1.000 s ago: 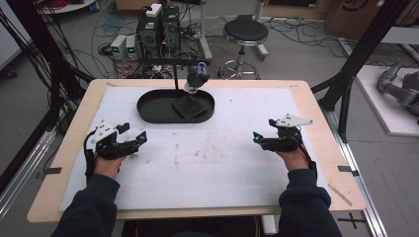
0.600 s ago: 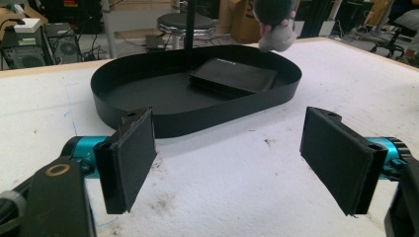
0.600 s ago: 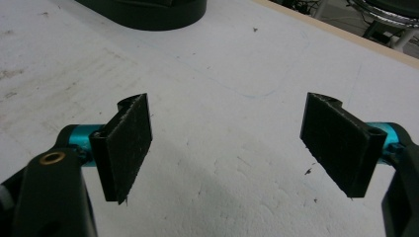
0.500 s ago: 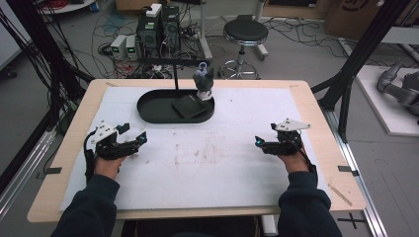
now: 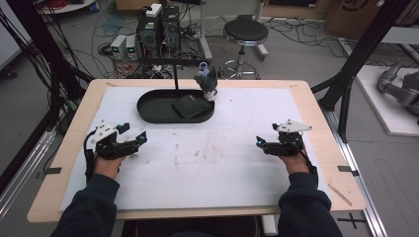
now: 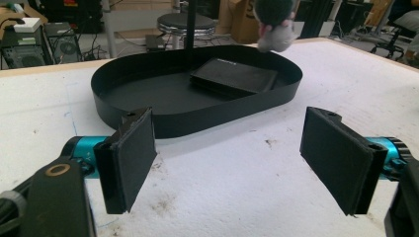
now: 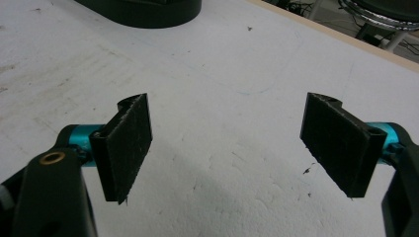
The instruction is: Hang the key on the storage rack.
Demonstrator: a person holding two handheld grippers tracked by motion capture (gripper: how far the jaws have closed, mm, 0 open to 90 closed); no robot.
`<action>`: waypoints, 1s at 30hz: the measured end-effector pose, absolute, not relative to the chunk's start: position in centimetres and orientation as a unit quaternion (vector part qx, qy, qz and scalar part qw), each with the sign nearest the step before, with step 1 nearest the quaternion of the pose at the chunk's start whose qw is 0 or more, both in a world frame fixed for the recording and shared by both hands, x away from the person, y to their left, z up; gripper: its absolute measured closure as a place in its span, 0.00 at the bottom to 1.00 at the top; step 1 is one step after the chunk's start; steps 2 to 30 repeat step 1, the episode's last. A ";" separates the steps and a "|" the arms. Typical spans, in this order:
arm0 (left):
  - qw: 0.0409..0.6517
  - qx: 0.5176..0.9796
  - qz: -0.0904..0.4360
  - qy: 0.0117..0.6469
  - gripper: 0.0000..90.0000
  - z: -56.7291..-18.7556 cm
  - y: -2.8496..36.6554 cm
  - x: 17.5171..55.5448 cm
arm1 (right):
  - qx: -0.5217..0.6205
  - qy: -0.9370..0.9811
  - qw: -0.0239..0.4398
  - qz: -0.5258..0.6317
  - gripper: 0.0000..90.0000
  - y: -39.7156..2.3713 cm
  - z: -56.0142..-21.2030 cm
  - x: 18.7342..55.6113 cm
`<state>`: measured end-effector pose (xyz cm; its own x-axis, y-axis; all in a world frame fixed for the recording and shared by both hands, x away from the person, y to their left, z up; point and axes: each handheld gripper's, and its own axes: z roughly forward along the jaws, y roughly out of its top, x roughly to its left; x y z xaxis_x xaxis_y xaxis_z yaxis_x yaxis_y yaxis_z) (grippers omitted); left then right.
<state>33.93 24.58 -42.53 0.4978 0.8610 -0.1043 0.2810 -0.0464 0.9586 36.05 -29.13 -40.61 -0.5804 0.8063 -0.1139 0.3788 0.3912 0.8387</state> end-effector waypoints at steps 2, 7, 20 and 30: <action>0.544 0.673 0.266 0.424 0.24 -42.5 24.6 33.9 | 0.375 0.791 0.264 0.405 0.23 -29.2 -40.6 36.1; 0.544 0.673 0.266 0.424 0.24 -42.5 24.6 33.9 | 0.375 0.791 0.264 0.405 0.23 -29.2 -40.6 36.1; 0.544 0.673 0.266 0.424 0.24 -42.5 24.6 33.9 | 0.375 0.791 0.264 0.405 0.23 -29.2 -40.6 36.1; 0.544 0.673 0.266 0.424 0.24 -42.5 24.6 33.9 | 0.375 0.791 0.264 0.405 0.23 -29.2 -40.6 36.1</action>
